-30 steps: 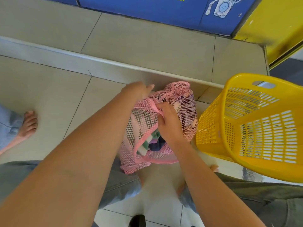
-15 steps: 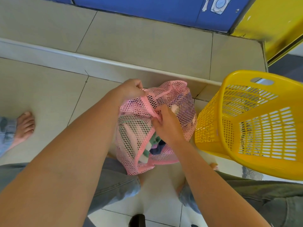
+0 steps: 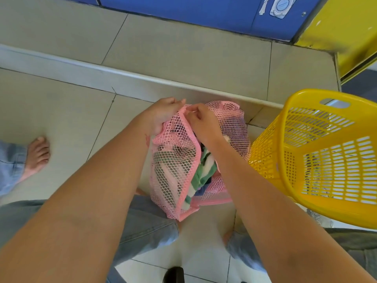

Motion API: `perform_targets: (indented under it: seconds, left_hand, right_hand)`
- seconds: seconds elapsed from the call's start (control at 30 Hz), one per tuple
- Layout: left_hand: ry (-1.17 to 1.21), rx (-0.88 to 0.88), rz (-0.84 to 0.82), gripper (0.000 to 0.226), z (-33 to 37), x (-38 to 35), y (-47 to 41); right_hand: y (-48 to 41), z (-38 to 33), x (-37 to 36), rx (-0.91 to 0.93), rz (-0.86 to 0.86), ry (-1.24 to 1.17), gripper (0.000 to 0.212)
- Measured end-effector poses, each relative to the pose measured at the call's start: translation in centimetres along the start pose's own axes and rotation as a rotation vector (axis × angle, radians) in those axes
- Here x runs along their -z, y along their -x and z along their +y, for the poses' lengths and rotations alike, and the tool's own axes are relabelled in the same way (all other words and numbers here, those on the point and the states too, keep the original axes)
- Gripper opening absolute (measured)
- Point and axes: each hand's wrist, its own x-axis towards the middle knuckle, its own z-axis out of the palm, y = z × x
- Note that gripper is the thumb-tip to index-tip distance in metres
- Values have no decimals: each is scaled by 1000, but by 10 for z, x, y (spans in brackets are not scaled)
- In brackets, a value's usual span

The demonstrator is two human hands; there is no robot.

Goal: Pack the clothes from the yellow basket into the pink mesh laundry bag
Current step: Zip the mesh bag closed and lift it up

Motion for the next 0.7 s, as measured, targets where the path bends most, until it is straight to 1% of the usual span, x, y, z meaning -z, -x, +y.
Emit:
perform_targets:
  seconds: [0.13, 0.27, 0.4, 0.47, 0.6, 0.67, 0.7]
  left_hand:
    - [13, -16, 11, 30, 0, 1, 0]
    - [-8, 5, 2, 27, 0, 3, 1]
    - [-82, 35, -69, 25, 2, 6, 3]
    - [-118, 35, -65, 19, 5, 5, 4]
    - [-48, -7, 27, 18, 9, -4, 0]
    - [8, -24, 160, 12, 15, -2, -4]
    - [36, -41, 243, 14, 19, 3, -8]
  right_hand:
    - [-2, -3, 1, 3, 19, -14, 16]
    - [-5, -3, 2, 46, -30, 125, 10]
    - [-6, -1, 6, 154, -21, 226, 9]
    - [-6, 2, 9, 234, -9, 292, 11]
    - [-4, 4, 18, 474, 57, 441, 2]
    - [-1, 8, 24, 562, 67, 530, 5]
    - [2, 13, 27, 585, 60, 569, 5]
